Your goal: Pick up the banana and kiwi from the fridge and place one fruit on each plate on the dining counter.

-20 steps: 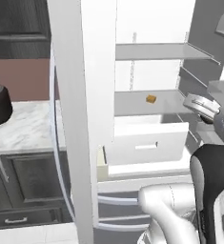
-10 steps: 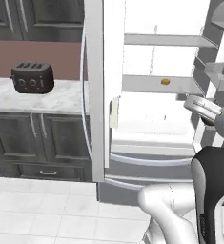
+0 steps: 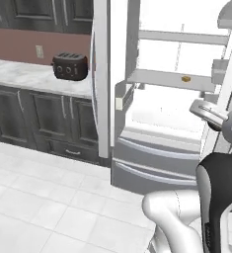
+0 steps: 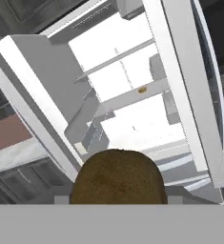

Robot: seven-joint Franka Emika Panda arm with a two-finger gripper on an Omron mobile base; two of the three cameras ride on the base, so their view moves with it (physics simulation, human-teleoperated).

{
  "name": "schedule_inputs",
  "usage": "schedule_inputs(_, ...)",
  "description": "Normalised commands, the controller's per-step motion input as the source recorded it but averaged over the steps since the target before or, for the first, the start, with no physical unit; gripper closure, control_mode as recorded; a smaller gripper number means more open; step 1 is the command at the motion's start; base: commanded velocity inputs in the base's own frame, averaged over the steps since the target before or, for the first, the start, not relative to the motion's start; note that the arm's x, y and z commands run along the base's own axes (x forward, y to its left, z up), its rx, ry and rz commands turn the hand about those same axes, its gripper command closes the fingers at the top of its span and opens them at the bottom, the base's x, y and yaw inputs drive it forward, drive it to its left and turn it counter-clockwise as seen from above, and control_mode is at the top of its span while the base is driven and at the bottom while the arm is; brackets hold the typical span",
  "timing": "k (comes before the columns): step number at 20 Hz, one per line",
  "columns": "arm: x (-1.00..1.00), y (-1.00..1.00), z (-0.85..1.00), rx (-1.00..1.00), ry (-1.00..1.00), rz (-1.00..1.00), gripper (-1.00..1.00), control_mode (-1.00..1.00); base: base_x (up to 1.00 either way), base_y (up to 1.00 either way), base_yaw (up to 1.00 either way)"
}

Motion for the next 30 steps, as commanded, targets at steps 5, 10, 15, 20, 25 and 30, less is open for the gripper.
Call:
schedule_inputs(5, 0.00, 0.00, 0.00, 0.00, 0.00, 0.00, 1.00, 1.00, -0.37, -0.72, 0.48)
schedule_inputs(10, 0.00, 0.00, 0.00, 0.00, 0.00, 0.00, 1.00, 1.00, -0.75, -0.42, 0.53)
schedule_inputs(15, 0.00, 0.00, 0.00, 0.00, 0.00, 0.00, 1.00, 1.00, -0.76, -0.58, 0.49)
schedule_inputs(20, 0.00, 0.00, 0.00, 0.00, 0.00, 0.00, 1.00, 1.00, -0.87, -0.41, 0.47)
schedule_inputs(25, 0.00, 0.00, 0.00, 0.00, 0.00, 0.00, 1.00, 1.00, -0.95, -0.11, 0.43)
schedule_inputs(30, 0.00, 0.00, 0.00, 0.00, 0.00, 0.00, 1.00, 1.00, -1.00, 0.00, 0.40)
